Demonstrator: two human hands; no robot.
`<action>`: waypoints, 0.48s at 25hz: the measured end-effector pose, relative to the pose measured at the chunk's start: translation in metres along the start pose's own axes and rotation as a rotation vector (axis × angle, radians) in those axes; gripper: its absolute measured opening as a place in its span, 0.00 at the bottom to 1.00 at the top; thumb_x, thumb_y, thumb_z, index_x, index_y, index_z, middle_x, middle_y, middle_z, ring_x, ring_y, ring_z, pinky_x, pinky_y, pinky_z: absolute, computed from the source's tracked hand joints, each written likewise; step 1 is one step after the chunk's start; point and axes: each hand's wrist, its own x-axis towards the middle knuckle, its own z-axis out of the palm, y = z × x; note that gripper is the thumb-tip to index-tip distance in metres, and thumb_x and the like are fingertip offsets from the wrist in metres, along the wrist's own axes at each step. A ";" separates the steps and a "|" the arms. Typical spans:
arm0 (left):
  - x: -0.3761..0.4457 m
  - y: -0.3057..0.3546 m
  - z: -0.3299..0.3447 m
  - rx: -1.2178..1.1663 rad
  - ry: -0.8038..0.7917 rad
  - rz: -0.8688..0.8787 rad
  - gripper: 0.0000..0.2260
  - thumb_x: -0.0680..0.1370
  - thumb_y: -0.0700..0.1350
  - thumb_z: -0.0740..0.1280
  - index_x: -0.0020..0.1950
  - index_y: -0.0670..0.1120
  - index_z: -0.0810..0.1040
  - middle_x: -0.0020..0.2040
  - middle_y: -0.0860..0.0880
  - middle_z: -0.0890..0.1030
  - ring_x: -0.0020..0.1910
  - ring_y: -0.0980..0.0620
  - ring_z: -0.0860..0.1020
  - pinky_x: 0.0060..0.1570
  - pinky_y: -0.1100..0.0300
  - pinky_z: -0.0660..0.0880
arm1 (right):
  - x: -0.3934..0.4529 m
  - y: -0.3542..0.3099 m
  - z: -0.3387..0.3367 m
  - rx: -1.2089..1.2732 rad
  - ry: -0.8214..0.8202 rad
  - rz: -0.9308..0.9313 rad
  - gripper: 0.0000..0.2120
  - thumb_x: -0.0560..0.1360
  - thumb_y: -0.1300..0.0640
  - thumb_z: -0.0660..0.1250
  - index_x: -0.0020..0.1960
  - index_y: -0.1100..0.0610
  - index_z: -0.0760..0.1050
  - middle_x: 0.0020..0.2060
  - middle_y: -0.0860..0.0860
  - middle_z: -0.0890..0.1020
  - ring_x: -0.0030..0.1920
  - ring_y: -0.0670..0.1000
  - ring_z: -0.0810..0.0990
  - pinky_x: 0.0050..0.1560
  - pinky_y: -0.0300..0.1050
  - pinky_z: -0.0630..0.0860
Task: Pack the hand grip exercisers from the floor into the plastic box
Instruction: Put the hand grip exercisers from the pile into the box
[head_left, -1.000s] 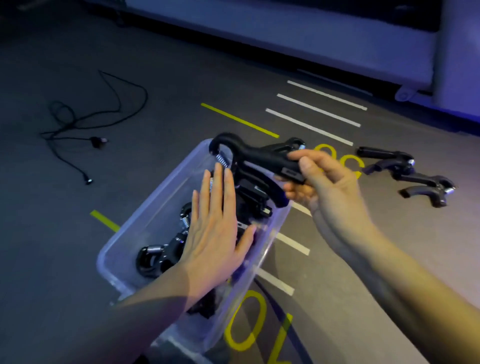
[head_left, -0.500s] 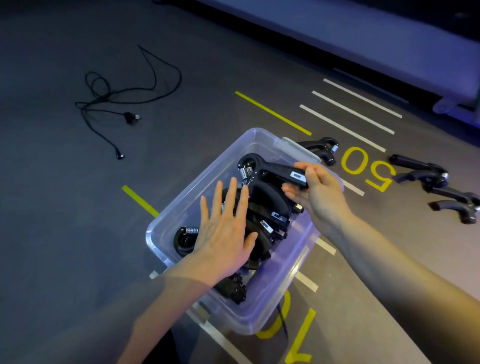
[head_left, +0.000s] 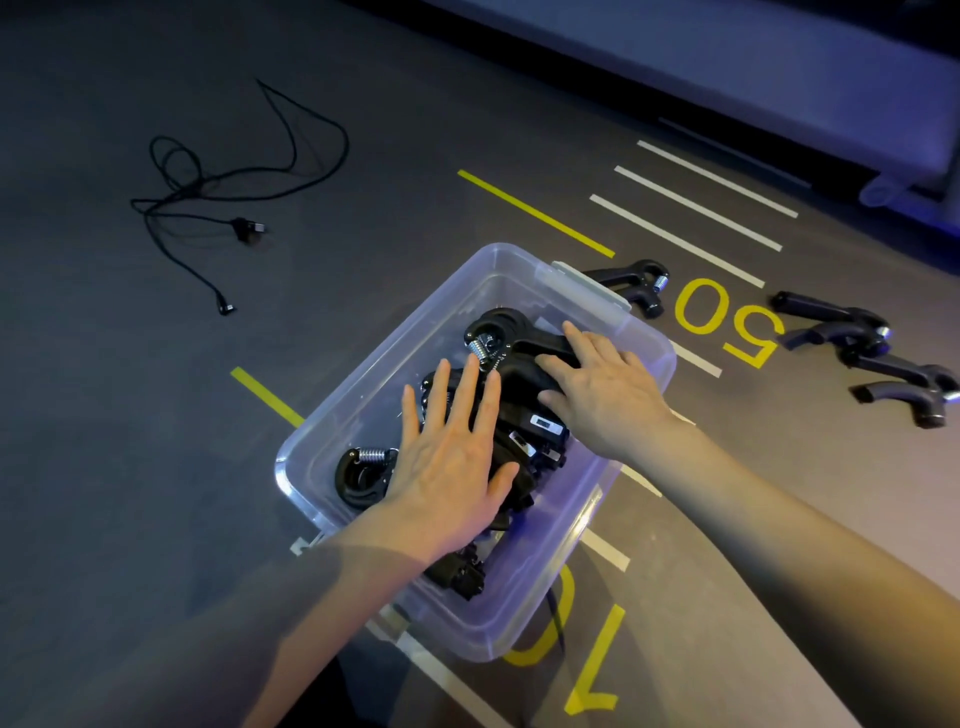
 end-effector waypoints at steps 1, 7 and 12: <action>0.001 0.001 0.000 0.005 0.000 0.001 0.35 0.79 0.59 0.52 0.74 0.47 0.31 0.75 0.46 0.33 0.74 0.43 0.33 0.70 0.42 0.35 | 0.001 -0.001 -0.001 -0.043 0.006 0.013 0.23 0.81 0.44 0.51 0.74 0.50 0.58 0.76 0.57 0.51 0.74 0.59 0.54 0.67 0.53 0.61; 0.004 0.009 0.002 0.020 0.016 0.013 0.36 0.79 0.59 0.52 0.74 0.47 0.31 0.75 0.45 0.33 0.74 0.43 0.33 0.69 0.43 0.35 | -0.001 -0.010 0.000 -0.142 0.055 0.108 0.22 0.81 0.44 0.51 0.69 0.55 0.61 0.72 0.57 0.56 0.65 0.62 0.63 0.55 0.49 0.68; 0.010 0.021 0.002 0.002 0.050 0.029 0.36 0.79 0.59 0.52 0.74 0.46 0.32 0.75 0.45 0.33 0.74 0.45 0.33 0.69 0.44 0.34 | 0.005 -0.003 0.005 -0.082 -0.010 0.055 0.27 0.81 0.43 0.48 0.76 0.55 0.52 0.77 0.54 0.47 0.75 0.59 0.50 0.71 0.54 0.55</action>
